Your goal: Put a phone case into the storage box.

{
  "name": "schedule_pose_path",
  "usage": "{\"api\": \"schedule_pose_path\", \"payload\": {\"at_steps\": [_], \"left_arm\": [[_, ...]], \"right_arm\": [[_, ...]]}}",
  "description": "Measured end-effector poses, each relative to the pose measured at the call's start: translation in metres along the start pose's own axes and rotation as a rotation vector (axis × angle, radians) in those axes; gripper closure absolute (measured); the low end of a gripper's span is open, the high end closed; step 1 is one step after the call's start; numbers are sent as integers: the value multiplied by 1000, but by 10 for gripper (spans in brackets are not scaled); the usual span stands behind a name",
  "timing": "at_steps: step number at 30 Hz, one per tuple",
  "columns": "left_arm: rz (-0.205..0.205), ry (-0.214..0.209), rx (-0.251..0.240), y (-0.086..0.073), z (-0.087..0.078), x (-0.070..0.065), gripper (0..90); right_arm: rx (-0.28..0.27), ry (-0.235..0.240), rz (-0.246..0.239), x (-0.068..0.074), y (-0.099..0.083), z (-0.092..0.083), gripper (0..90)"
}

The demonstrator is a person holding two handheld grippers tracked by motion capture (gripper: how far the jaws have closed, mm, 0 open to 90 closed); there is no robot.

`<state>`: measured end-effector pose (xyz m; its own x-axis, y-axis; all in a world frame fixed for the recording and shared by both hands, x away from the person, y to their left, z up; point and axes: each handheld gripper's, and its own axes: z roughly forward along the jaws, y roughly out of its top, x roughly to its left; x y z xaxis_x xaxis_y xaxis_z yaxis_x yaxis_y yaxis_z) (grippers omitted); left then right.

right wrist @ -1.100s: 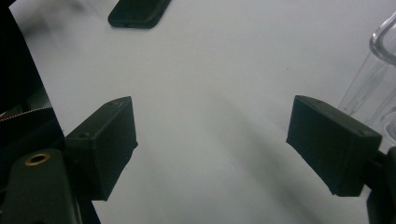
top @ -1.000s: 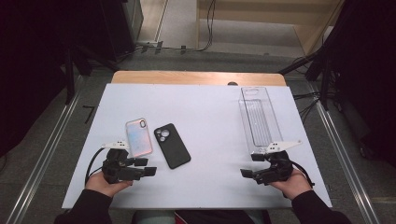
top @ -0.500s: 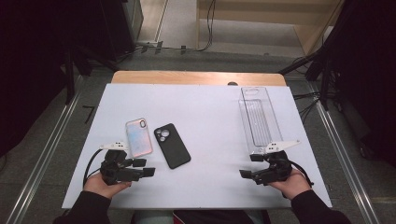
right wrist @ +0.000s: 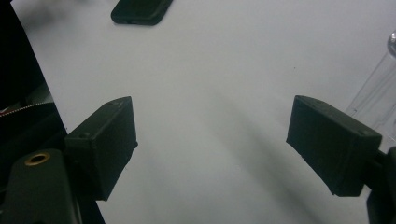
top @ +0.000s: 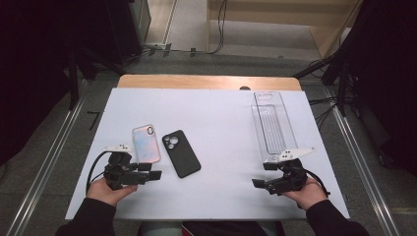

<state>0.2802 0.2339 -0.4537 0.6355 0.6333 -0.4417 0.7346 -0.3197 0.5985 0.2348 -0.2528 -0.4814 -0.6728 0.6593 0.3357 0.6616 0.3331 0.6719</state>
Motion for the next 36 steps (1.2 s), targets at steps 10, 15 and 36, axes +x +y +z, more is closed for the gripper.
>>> {"api": "schedule_pose_path", "payload": {"at_steps": [10,15,36], "left_arm": [[-48,43,-5,14,1,17,425],[-70,70,-3,17,1,29,677],[-139,139,73,13,15,59,900]], "right_arm": [[8,-6,1,0,-1,0,141],[4,-9,4,0,-2,-2,141],[2,-22,5,1,-8,-8,141]]}}
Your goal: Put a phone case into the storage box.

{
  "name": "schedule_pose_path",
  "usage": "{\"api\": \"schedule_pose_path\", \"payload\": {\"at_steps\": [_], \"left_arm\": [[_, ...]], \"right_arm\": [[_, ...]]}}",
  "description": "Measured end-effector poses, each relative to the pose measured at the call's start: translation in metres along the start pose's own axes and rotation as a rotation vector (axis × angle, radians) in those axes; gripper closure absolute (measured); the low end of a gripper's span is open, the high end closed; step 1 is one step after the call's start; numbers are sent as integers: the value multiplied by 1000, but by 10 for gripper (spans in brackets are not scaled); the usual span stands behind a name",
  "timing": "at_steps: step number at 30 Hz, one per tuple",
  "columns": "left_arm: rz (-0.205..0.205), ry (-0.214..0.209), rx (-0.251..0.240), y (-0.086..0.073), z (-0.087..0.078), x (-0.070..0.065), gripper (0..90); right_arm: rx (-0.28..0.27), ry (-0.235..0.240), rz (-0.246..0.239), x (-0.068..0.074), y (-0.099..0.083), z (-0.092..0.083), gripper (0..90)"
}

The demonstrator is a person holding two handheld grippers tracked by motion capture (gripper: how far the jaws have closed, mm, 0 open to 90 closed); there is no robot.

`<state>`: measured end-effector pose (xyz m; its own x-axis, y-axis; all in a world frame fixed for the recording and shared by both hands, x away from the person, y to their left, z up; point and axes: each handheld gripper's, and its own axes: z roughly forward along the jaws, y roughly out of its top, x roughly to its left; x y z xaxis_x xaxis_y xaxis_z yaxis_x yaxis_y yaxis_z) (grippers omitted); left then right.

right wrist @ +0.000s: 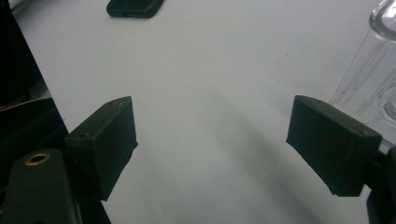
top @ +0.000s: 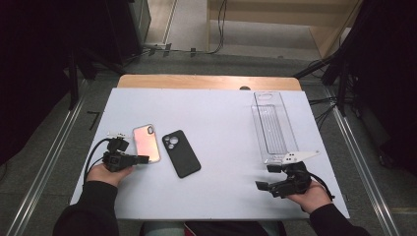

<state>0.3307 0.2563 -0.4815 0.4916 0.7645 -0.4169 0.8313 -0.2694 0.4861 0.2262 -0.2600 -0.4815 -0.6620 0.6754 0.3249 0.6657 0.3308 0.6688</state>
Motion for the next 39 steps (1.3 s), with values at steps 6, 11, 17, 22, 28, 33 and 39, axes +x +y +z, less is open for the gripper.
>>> {"api": "schedule_pose_path", "payload": {"at_steps": [6,11,17,22,28,33,39], "left_arm": [[-27,27,1,-2,-3,9,900],[-45,46,3,-3,-4,15,900],[-54,62,-4,-1,-7,20,900],[-64,72,-14,-1,-9,24,900],[-71,88,-26,1,-11,29,900],[-73,105,-37,2,-12,32,900],[-70,117,-43,2,-14,32,900]], "right_arm": [[4,0,2,0,1,1,141],[2,1,-1,0,1,1,141],[0,2,-1,0,1,1,141],[4,2,0,0,1,1,141],[5,1,-2,-1,1,1,141],[1,-4,-7,-1,1,1,141],[1,-4,-8,-1,1,1,141]]}}
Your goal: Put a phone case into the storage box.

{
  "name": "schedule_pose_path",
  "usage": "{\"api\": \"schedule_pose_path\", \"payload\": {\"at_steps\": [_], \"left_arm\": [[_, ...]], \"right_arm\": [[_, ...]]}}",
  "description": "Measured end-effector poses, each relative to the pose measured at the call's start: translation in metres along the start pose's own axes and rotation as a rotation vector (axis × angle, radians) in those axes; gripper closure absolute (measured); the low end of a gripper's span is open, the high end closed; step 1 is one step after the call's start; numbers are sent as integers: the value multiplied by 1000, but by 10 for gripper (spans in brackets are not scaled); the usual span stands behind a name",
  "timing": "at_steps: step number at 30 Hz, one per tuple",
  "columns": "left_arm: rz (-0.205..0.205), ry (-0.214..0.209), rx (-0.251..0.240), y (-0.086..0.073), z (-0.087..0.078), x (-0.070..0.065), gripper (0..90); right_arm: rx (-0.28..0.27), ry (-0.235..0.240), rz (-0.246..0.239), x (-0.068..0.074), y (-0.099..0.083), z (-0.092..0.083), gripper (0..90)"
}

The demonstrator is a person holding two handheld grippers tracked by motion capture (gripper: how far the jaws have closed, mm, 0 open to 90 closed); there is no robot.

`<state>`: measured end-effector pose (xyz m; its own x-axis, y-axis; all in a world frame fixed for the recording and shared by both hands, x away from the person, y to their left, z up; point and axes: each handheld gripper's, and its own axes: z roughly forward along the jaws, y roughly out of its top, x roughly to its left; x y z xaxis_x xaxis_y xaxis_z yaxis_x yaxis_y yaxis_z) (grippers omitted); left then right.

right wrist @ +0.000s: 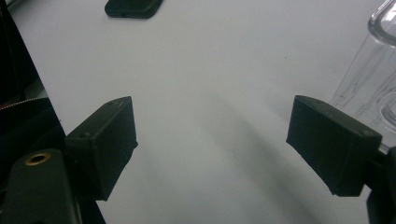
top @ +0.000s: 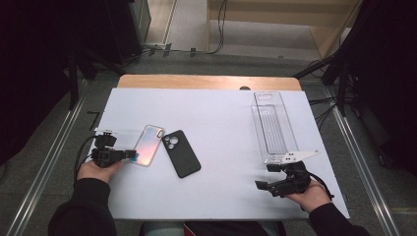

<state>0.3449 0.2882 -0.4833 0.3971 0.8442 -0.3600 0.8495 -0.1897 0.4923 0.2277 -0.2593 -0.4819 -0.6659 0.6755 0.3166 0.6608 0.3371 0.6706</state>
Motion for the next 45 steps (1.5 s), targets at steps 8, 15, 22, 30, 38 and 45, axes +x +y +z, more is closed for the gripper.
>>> {"api": "schedule_pose_path", "payload": {"at_steps": [8,15,22,30,38,45], "left_arm": [[52,-49,-70,-3,-12,-11,655],[96,-140,-92,-9,-19,-32,487],[163,-193,-92,-14,-19,-53,424],[200,-254,-79,-22,-18,-71,423],[234,-295,-60,-30,-17,-83,345],[246,-398,-59,-33,-19,-92,227]], "right_arm": [[-13,-2,-4,0,0,-1,141],[-20,-3,-2,0,0,0,141],[-35,-4,9,0,0,0,141],[-40,-7,5,-2,-1,0,140],[-32,-11,6,-4,-1,0,141],[-20,-15,14,-6,-2,0,141]]}}
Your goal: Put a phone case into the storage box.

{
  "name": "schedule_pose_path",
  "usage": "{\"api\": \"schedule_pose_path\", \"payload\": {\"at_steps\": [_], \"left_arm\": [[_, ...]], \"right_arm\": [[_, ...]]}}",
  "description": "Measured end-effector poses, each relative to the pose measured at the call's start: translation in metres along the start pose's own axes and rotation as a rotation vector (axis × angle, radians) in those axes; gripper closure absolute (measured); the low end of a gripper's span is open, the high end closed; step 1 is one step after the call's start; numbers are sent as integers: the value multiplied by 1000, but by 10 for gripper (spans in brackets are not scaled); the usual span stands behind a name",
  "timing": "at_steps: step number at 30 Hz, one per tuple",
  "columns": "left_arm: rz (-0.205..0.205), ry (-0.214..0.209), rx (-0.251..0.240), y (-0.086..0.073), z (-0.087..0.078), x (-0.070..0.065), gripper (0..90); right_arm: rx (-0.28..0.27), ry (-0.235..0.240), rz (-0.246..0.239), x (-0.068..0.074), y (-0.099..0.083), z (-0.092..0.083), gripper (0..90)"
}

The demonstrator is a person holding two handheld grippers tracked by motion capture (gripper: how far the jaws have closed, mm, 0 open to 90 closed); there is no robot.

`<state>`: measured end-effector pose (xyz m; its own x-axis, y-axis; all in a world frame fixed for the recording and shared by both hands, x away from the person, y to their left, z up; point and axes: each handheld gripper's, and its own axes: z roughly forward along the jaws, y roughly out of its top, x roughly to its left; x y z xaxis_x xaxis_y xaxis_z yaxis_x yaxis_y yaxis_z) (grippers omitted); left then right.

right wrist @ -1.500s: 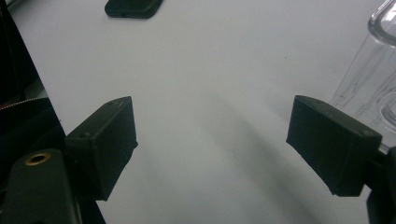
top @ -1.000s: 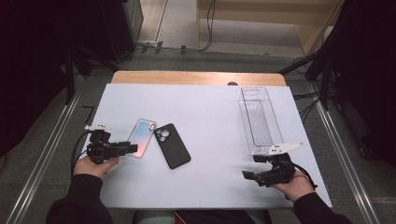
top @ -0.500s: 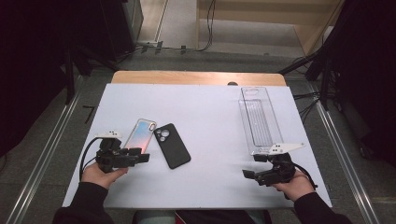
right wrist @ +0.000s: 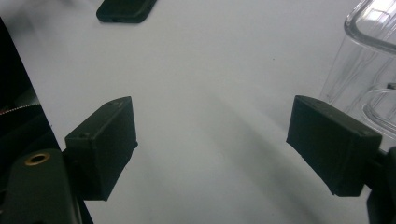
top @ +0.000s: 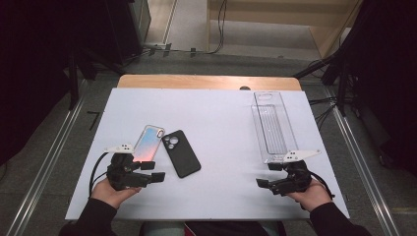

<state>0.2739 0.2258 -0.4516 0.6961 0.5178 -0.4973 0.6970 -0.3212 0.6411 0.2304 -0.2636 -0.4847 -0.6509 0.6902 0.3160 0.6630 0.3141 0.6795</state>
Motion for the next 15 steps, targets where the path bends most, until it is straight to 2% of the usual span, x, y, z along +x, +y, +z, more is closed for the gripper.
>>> {"api": "schedule_pose_path", "payload": {"at_steps": [4,8,11,15], "left_arm": [[-5,-4,4,1,1,0,226],[1,17,21,0,2,0,226],[4,-2,30,0,2,2,228],[5,14,18,0,1,2,229]], "right_arm": [[0,3,1,0,0,0,141],[5,4,8,0,0,0,140],[8,4,3,0,0,1,140],[8,5,0,0,0,1,141]]}}
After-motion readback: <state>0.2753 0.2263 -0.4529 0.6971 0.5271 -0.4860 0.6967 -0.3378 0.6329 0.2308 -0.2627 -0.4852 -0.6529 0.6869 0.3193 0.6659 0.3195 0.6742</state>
